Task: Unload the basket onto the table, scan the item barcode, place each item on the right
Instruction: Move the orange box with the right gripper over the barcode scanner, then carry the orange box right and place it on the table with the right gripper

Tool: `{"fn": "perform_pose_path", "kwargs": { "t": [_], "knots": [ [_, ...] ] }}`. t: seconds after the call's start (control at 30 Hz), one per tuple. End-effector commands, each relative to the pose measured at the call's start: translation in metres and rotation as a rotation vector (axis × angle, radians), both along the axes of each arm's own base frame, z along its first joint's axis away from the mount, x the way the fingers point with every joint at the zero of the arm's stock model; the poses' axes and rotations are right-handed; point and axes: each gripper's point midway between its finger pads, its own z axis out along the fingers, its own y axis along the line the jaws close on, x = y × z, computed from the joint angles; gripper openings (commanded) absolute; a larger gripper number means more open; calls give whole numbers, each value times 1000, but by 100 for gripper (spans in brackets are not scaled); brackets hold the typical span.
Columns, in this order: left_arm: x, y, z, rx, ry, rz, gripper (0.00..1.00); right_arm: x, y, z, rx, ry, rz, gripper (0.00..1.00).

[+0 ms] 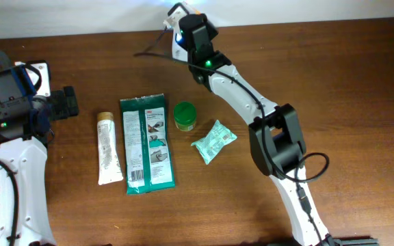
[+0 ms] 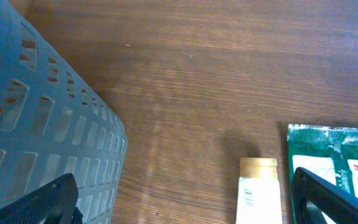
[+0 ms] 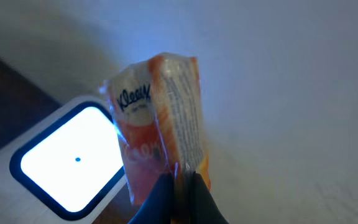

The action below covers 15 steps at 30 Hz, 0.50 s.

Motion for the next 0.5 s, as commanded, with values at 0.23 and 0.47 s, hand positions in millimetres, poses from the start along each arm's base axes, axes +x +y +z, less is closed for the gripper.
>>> {"fn": "perform_pose_path", "kwargs": {
  "t": [0.23,0.47],
  "knots": [
    [0,2,12,14,-27,2,99,1,8,-10,-51,6,29,4],
    [0,2,12,14,-26,2,99,-25,20,44,234,66,59,4]
  ]
}}
